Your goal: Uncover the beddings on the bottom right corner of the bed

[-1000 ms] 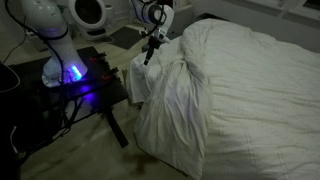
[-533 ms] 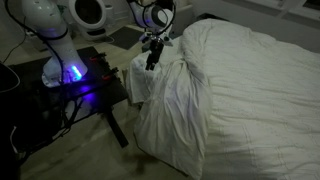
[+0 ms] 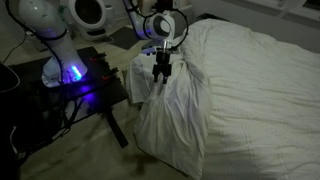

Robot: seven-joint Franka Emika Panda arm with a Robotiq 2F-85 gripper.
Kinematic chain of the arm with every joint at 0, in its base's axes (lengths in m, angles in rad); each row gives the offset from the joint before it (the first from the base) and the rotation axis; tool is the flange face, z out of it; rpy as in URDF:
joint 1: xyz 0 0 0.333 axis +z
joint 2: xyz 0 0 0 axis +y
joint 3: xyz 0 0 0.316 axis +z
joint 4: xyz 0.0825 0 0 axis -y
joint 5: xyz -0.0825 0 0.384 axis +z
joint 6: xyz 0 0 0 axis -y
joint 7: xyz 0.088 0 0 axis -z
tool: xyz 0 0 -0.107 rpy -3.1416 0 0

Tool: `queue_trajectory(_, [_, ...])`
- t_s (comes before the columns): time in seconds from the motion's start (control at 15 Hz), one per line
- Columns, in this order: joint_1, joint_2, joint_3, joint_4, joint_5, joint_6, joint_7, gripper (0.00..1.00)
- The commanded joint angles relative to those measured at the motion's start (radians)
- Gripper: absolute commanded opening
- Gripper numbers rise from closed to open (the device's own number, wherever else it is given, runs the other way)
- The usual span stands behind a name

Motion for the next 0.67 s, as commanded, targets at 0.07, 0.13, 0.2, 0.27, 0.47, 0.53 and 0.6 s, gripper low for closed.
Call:
queue_trajectory(0.07, [-0.148,0.025,-0.02,0.002,-0.056,0.249,-0.201,1.0])
queue_trajectory(0.13, [-0.184,0.037,-0.02,0.007,-0.046,0.306,-0.261,1.0])
queue_trajectory(0.2, [-0.222,0.058,-0.016,0.02,-0.026,0.359,-0.328,1.0])
queue_trajectory(0.27, [-0.252,0.072,-0.009,0.029,-0.009,0.398,-0.39,1.0])
queue_trajectory(0.47, [-0.318,0.108,-0.008,0.061,0.036,0.469,-0.545,1.0])
queue_trajectory(0.53, [-0.326,0.12,-0.012,0.075,0.046,0.478,-0.577,1.0])
queue_trajectory(0.6, [-0.33,0.131,-0.015,0.086,0.053,0.485,-0.602,1.0])
